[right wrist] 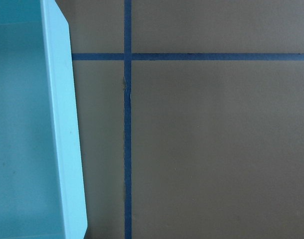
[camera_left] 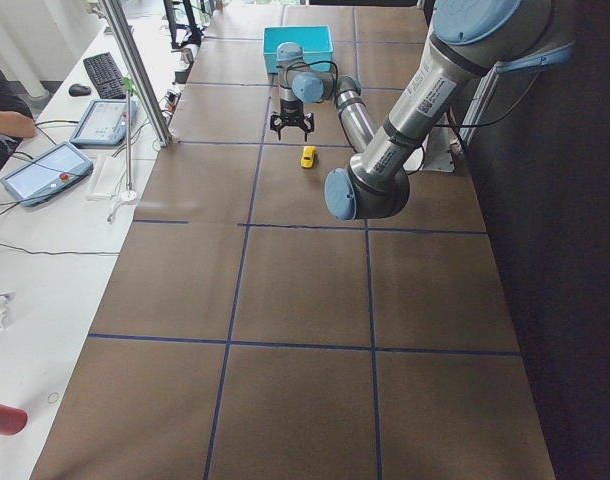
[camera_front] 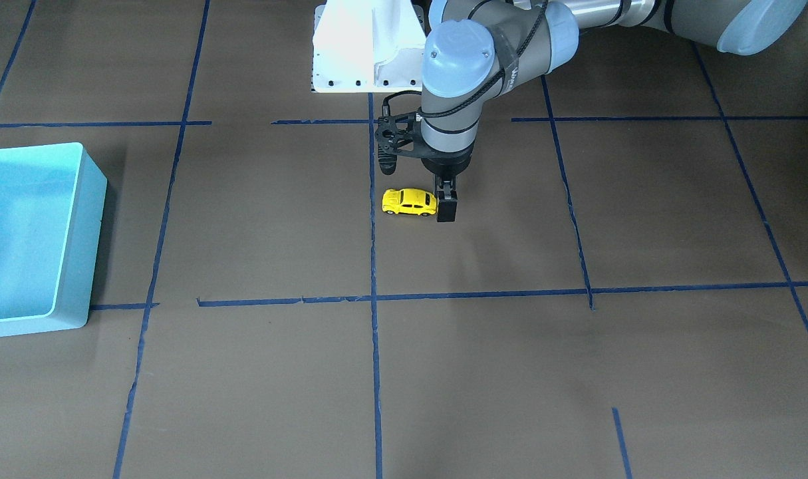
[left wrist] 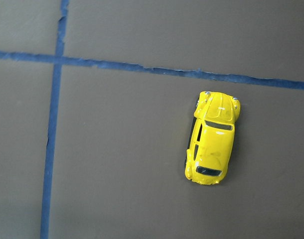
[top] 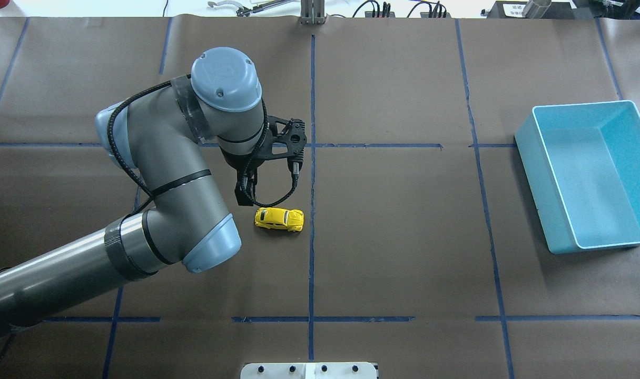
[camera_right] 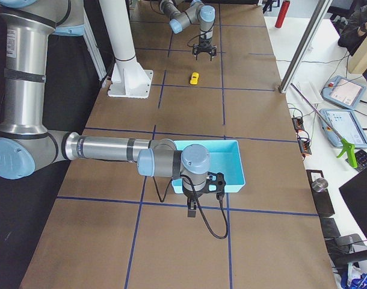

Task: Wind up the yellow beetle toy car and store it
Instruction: 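Lower the left gripper onto the car's roof and press down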

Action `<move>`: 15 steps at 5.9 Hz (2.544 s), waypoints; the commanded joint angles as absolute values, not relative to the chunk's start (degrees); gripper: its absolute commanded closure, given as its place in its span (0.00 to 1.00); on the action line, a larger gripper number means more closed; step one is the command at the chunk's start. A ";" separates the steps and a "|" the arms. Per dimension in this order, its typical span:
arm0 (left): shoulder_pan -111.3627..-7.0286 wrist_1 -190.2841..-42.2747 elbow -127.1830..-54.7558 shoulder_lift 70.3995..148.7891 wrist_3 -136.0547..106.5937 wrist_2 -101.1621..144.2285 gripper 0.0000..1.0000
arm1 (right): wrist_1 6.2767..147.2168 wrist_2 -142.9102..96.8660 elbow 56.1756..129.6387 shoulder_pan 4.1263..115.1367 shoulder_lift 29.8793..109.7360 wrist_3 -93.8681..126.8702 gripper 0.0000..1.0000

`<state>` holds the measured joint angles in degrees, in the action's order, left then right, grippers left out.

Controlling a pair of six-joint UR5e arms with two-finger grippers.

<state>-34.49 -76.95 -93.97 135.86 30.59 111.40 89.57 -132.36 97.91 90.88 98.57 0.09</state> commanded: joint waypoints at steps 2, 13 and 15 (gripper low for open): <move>-26.49 -74.63 -90.98 140.78 28.59 106.80 0.00 | 89.56 -132.36 97.91 90.88 98.53 0.09 0.00; -22.85 -78.91 -78.33 144.49 20.66 97.65 0.00 | 89.56 -132.45 97.91 90.88 98.61 0.09 0.00; -22.85 -79.10 -77.78 144.58 20.83 97.56 0.00 | 89.56 -132.45 98.00 90.88 98.61 0.00 0.00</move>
